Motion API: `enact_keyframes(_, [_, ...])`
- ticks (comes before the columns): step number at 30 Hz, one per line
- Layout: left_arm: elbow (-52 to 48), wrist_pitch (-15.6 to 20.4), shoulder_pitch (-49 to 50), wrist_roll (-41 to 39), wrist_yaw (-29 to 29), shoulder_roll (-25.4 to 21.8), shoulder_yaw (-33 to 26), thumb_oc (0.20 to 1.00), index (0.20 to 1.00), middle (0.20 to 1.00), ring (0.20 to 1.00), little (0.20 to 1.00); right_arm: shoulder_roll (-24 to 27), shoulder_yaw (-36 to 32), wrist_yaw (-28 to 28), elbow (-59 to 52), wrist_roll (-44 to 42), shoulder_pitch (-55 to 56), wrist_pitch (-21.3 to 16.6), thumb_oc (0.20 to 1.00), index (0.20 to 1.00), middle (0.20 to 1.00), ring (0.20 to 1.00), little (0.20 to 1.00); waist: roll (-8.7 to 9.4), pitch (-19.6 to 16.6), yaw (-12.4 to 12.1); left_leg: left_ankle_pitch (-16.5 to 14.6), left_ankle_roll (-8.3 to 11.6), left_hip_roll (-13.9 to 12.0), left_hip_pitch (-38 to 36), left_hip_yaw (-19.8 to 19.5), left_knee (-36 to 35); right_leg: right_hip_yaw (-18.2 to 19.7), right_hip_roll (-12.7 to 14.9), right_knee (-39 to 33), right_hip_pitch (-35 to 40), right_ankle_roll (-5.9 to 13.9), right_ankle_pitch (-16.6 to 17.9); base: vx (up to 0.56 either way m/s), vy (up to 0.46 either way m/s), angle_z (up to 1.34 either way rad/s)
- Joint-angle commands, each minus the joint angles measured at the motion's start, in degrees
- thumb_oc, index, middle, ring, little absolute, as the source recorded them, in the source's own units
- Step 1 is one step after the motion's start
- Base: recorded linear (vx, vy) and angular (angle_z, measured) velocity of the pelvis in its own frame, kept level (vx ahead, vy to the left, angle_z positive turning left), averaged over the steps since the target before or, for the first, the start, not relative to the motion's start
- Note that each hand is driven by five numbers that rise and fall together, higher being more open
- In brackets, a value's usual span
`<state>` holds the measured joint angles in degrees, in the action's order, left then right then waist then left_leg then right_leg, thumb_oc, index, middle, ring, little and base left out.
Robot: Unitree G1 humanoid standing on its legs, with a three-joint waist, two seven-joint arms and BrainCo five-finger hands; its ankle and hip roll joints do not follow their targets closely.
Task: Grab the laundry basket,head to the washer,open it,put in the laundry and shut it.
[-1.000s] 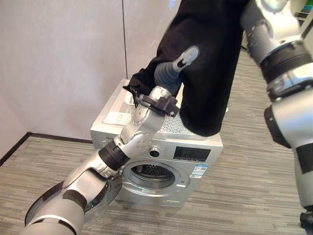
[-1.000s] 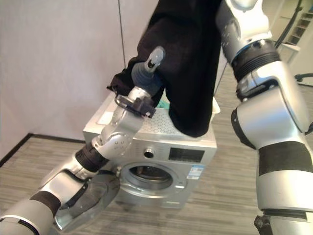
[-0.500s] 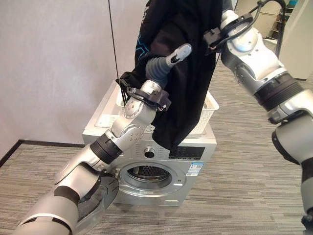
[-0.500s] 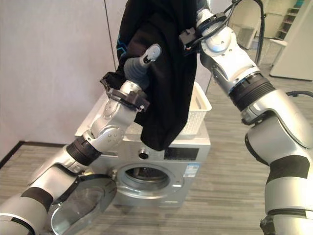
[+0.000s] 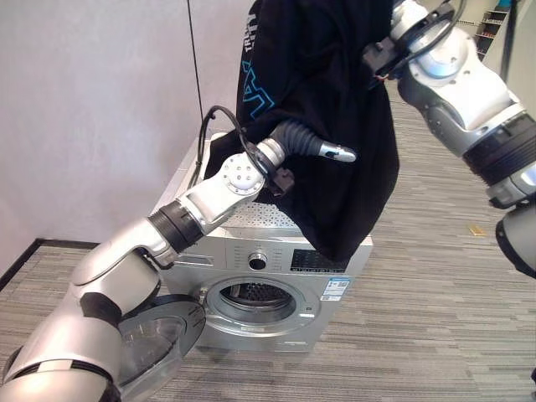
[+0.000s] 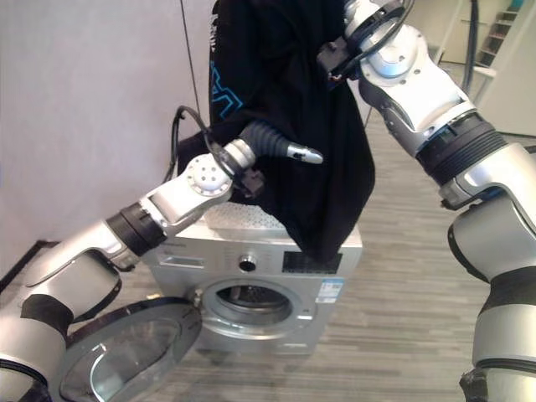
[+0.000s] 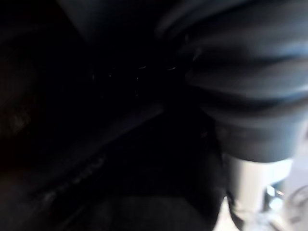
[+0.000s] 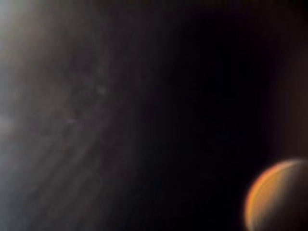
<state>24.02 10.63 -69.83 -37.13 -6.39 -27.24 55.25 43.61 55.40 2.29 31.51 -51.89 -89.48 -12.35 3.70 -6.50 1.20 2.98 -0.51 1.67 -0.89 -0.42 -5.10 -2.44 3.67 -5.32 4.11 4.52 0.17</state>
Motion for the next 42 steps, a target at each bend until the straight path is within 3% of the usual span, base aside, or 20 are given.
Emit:
enact_keyframes(1, [7.5, 1.2, -8.3, 0.8, -1.1, 3.6, 0.6, 1.000, 1.000, 1.000, 1.000, 1.000, -0.8, -3.1, 1.2, 2.9, -6.4, -8.5, -3.5, 0.200, 0.200, 0.200, 0.200, 0.200, 2.23, -2.2, -1.5, -5.8, 3.50, -4.6, -3.4, -1.6, 1.5, -2.0, 4.0, 0.3, 0.8, 4.76, 0.5, -0.04, -0.007, -0.01])
enact_keyframes(10, [10.9, 0.8, -9.1, -2.0, -2.9, 7.0, -0.2, 1.000, 1.000, 1.000, 1.000, 1.000, -8.2, -9.0, 4.0, -1.4, -13.7, -4.4, -5.6, 0.200, 0.200, 0.200, 0.200, 0.200, 2.05, -1.9, -0.7, -5.7, 3.52, -4.9, -3.5, -1.2, 1.4, -1.4, 3.6, 0.3, 0.7, 4.40, 0.5, 0.00, -0.001, 0.00])
enact_keyframes(13, [11.7, 0.2, -8.9, -3.5, -3.6, 7.0, -1.2, 1.000, 1.000, 1.000, 1.000, 1.000, -9.4, -9.7, 3.9, -7.3, -14.7, -2.6, -5.9, 0.200, 0.200, 0.200, 0.200, 0.200, 1.96, -1.8, -0.2, -5.7, 3.57, -5.1, -3.8, -0.8, 1.3, -1.0, 3.5, 0.3, 0.7, 4.25, 0.4, 0.00, -0.004, -0.03])
enact_keyframes(14, [11.6, 0.3, -8.8, -5.0, -3.6, 7.2, -1.6, 0.815, 0.815, 0.815, 0.815, 0.815, -9.4, -9.8, 4.3, -8.0, -14.7, -2.2, -6.1, 0.200, 0.200, 0.200, 0.200, 0.200, 1.93, -1.8, -0.1, -5.7, 3.60, -5.1, -3.8, -0.7, 1.2, -1.0, 3.4, 0.3, 0.6, 4.26, 0.4, 0.00, -0.007, -0.04])
enact_keyframes(15, [10.6, 0.4, -8.3, -6.6, -3.4, 6.9, -2.2, 0.200, 0.200, 0.200, 0.200, 0.200, -9.1, -10.4, 4.7, -9.2, -14.9, -1.4, -6.4, 0.200, 0.200, 0.200, 0.200, 0.200, 1.90, -1.8, 0.0, -5.7, 3.62, -5.1, -3.9, -0.6, 1.2, -0.9, 3.4, 0.3, 0.6, 4.28, 0.4, 0.00, -0.005, -0.03])
enact_keyframes(25, [3.7, 1.0, -4.6, -11.7, -3.9, 3.2, -4.4, 0.200, 0.200, 0.200, 0.200, 0.200, -5.8, -12.4, 4.3, -16.0, -16.9, 5.4, -6.1, 0.200, 0.200, 0.200, 0.200, 0.200, 1.70, -2.0, 0.2, -5.9, 3.73, -5.4, -4.6, -0.6, 1.0, -1.0, 3.2, 0.3, 1.3, 4.00, -0.2, 0.00, -0.001, -0.01])
enact_keyframes(27, [2.2, 1.2, -4.0, -12.3, -3.3, 2.2, -4.2, 0.200, 0.200, 0.200, 0.200, 0.200, -4.4, -11.7, 3.4, -16.4, -17.5, 5.8, -5.7, 0.369, 0.369, 0.369, 0.369, 0.369, 1.64, -1.9, 0.1, -5.9, 3.76, -5.4, -4.7, -0.6, 1.1, -1.2, 3.3, 0.3, 1.4, 4.00, -0.2, 0.00, 0.000, 0.00])
enact_keyframes(28, [1.4, 1.4, -3.8, -12.6, -3.2, 1.5, -4.1, 0.200, 0.200, 0.200, 0.200, 0.200, -3.5, -11.2, 2.7, -16.6, -17.8, 6.1, -5.4, 0.567, 0.567, 0.567, 0.567, 0.567, 1.63, -1.9, 0.0, -5.9, 3.75, -5.4, -4.8, -0.6, 1.1, -1.3, 3.3, 0.3, 1.5, 4.01, -0.2, 0.00, 0.000, 0.00])
enact_keyframes(29, [1.3, 1.4, -3.8, -12.6, -3.2, 1.5, -4.1, 0.200, 0.200, 0.200, 0.200, 0.200, -3.5, -11.2, 2.7, -16.6, -17.8, 6.1, -5.4, 0.821, 0.821, 0.821, 0.821, 0.821, 1.63, -1.9, 0.0, -5.9, 3.75, -5.4, -4.8, -0.6, 1.1, -1.3, 3.3, 0.3, 1.5, 4.01, -0.2, 0.00, 0.000, 0.00])
enact_keyframes(30, [-0.5, 1.6, -2.9, -13.6, -2.6, -0.1, -3.9, 0.200, 0.200, 0.200, 0.200, 0.200, -0.9, -10.5, 1.9, -17.2, -17.7, 6.4, -5.1, 1.000, 1.000, 1.000, 1.000, 1.000, 1.53, -1.9, -0.1, -5.9, 3.76, -5.4, -4.9, -0.6, 1.1, -1.3, 3.3, 0.3, 1.6, 4.07, -0.3, 0.00, 0.000, 0.00])
enact_keyframes(32, [-2.5, 2.4, -2.2, -14.0, -2.5, -1.9, -4.7, 0.200, 0.200, 0.200, 0.200, 0.200, 2.7, -11.0, 1.6, -17.3, -15.7, 7.4, -5.0, 1.000, 1.000, 1.000, 1.000, 1.000, 1.31, -2.2, -0.1, -6.0, 3.80, -5.5, -5.2, -0.6, 1.0, -1.4, 3.3, 0.3, 1.8, 4.06, -0.3, 0.00, 0.000, 0.00])
enact_keyframes(33, [-4.3, 3.3, -1.5, -13.6, -2.5, -4.2, -6.4, 0.200, 0.200, 0.200, 0.200, 0.200, 7.7, -10.5, 1.4, -17.8, -8.5, 6.9, -4.4, 1.000, 1.000, 1.000, 1.000, 1.000, 1.20, -2.3, 0.2, -6.4, 3.86, -5.6, -5.6, -0.6, 0.8, -1.4, 3.2, 0.3, 2.1, 4.18, -0.7, 0.00, 0.000, 0.00])
enact_keyframes(34, [-8.2, 3.0, 2.4, -9.3, -1.5, -8.5, -11.0, 0.200, 0.200, 0.200, 0.200, 0.200, 21.8, -7.4, 8.8, -16.9, 23.8, 2.7, -0.8, 1.000, 1.000, 1.000, 1.000, 1.000, 0.83, -2.5, 0.9, -6.1, 3.93, -5.6, -5.4, -0.8, 0.8, -1.2, 3.1, 0.3, 2.0, 4.20, -0.5, 0.00, 0.000, 0.00])
enact_keyframes(35, [-9.9, 2.9, 3.9, -7.8, -0.5, -10.6, -12.4, 0.200, 0.200, 0.200, 0.200, 0.200, 27.5, -4.1, 10.7, -17.3, 35.0, -0.7, -0.5, 1.000, 1.000, 1.000, 1.000, 1.000, 0.92, -2.6, 1.2, -6.3, 4.00, -5.7, -5.5, -0.8, 0.8, -1.1, 3.0, 0.3, 2.1, 4.26, -0.8, 0.02, -0.012, 0.05])
enact_keyframes(38, [-7.6, 4.5, 2.9, -8.7, -0.4, -8.8, -12.9, 0.200, 0.200, 0.200, 0.200, 0.200, 28.6, 3.5, 12.9, -9.6, 40.5, -7.9, -1.2, 1.000, 1.000, 1.000, 1.000, 1.000, 0.79, -2.8, 1.5, -6.1, 4.07, -5.8, -5.1, -1.0, 0.8, -1.2, 3.0, 0.3, 1.6, 4.28, -0.7, 0.00, -0.018, 0.02])
enact_keyframes(40, [-8.3, 5.6, 2.6, -8.5, -1.1, -8.5, -13.8, 0.200, 0.200, 0.200, 0.200, 0.200, 29.7, 4.3, 13.8, -10.2, 41.8, -8.8, -0.9, 1.000, 1.000, 1.000, 1.000, 1.000, 0.51, -2.6, 1.6, -6.0, 4.08, -5.7, -4.8, -1.2, 0.8, -1.3, 3.0, 0.3, 1.4, 4.22, -0.6, -0.05, -0.011, -0.11])
enact_keyframes(41, [-11.2, 6.2, 3.5, -7.7, -1.5, -9.5, -15.5, 0.200, 0.200, 0.200, 0.200, 0.200, 32.7, 2.2, 15.0, -11.6, 43.0, -7.0, -0.8, 1.000, 1.000, 1.000, 1.000, 1.000, 0.06, -2.4, 1.7, -5.9, 4.05, -5.8, -4.7, -1.3, 0.7, -1.4, 3.0, 0.4, 1.2, 4.21, -0.6, -0.07, -0.012, -0.08])
enact_keyframes(42, [-15.9, 6.2, 7.2, -6.2, -1.5, -10.9, -19.4, 0.200, 0.200, 0.200, 0.200, 0.200, 37.2, -4.8, 16.7, -13.2, 46.1, -0.3, -1.1, 1.000, 1.000, 1.000, 1.000, 1.000, -1.08, -2.0, 1.7, -5.8, 3.94, -5.7, -4.3, -1.4, 0.8, -1.4, 3.0, 0.4, 0.9, 4.17, -0.6, -0.05, -0.017, -0.05])
